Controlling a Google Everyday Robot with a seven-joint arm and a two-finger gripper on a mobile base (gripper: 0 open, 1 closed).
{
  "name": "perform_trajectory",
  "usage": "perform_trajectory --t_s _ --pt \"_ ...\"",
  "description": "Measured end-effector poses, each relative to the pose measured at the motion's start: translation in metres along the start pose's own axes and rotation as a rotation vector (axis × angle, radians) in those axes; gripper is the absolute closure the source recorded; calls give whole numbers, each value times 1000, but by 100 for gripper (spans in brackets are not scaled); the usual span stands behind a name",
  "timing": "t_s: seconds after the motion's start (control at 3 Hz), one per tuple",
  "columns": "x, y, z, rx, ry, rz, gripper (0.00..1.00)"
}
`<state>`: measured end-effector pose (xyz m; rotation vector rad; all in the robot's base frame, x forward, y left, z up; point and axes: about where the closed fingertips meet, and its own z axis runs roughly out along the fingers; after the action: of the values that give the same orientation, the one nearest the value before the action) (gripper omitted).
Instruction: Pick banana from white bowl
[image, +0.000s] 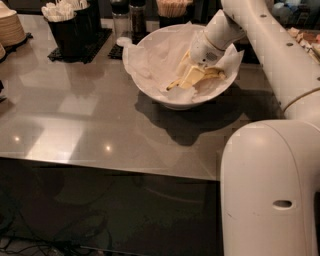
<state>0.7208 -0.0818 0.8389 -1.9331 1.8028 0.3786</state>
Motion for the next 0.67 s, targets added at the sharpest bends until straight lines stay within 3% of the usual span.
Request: perform_trajectory --t_s 0.67 --pt "0 0 0 0 -4 -1 97"
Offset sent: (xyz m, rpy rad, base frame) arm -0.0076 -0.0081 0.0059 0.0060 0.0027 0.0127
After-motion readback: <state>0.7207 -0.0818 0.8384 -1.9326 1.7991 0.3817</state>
